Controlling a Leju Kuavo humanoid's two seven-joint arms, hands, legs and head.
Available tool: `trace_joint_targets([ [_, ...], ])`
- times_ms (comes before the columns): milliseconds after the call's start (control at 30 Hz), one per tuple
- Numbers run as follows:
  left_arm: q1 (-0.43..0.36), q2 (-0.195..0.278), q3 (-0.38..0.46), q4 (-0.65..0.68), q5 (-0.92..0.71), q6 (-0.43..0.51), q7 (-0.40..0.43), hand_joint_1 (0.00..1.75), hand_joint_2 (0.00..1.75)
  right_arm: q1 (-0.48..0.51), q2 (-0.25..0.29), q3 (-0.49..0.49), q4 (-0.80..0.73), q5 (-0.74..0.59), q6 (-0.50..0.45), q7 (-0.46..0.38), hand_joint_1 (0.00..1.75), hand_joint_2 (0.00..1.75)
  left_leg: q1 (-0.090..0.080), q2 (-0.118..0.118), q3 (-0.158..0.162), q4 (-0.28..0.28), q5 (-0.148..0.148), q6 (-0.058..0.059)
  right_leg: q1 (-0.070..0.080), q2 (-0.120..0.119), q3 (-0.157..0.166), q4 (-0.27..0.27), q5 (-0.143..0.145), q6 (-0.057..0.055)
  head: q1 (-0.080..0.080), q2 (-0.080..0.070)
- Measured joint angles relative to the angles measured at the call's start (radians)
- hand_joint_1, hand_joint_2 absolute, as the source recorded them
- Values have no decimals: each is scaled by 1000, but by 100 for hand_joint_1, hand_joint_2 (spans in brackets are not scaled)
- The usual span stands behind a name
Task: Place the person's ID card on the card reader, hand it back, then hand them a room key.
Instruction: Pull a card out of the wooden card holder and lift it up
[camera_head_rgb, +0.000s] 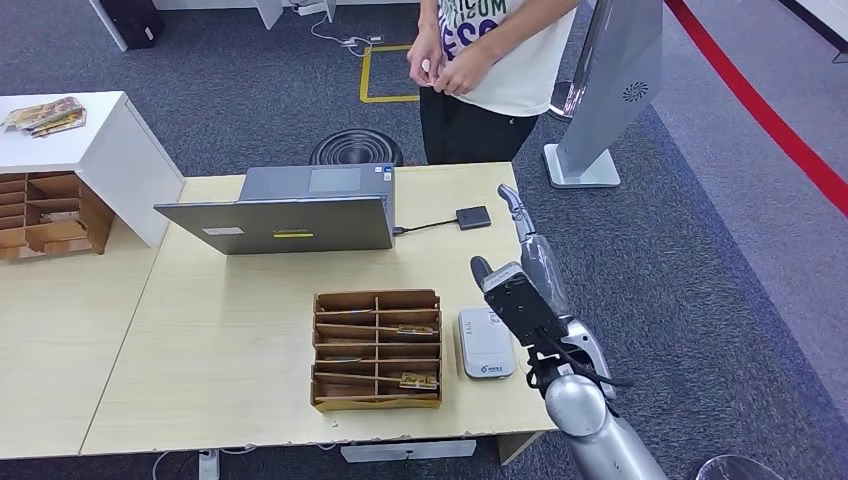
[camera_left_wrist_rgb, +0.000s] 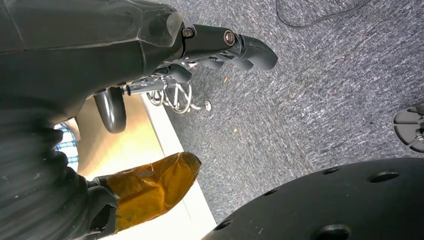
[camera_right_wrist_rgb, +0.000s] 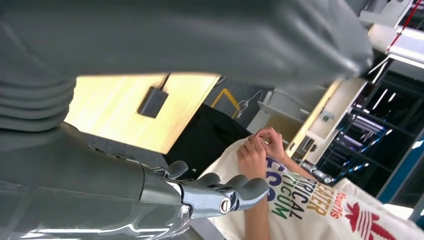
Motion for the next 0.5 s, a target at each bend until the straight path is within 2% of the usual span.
trace_joint_targets([
  [100, 0, 0, 0, 0, 12, 0, 0, 0, 175, 10, 0, 29, -8, -17, 24, -14, 0, 175, 0, 0, 0, 0, 0, 0, 0, 0, 0, 0, 0, 0, 0, 0],
  [333, 0, 0, 0, 0, 31, 2, 1, 0, 175, 74, -1, 86, -69, 9, 11, -45, 0, 175, 0, 0, 0, 0, 0, 0, 0, 0, -1, 0, 0, 0, 0, 0],
  [367, 0, 0, 0, 0, 33, 3, 1, 0, 175, 81, -2, 92, -75, 15, 7, -49, 28, 175, 0, 0, 0, 0, 0, 0, 0, 0, -1, 0, 0, 0, 0, 0],
  [467, 0, 0, 0, 0, 38, 3, 5, 0, 175, 104, -5, 121, -97, 44, -5, -63, 159, 175, 0, 0, 0, 0, 0, 0, 0, 0, 0, 0, 0, 0, 0, 0],
  [500, 0, 0, 0, 0, 39, 3, 6, 0, 175, 111, -6, 132, -103, 53, -8, -66, 175, 175, 0, 0, 0, 0, 0, 0, 0, 0, 0, 0, 0, 0, 0, 0],
])
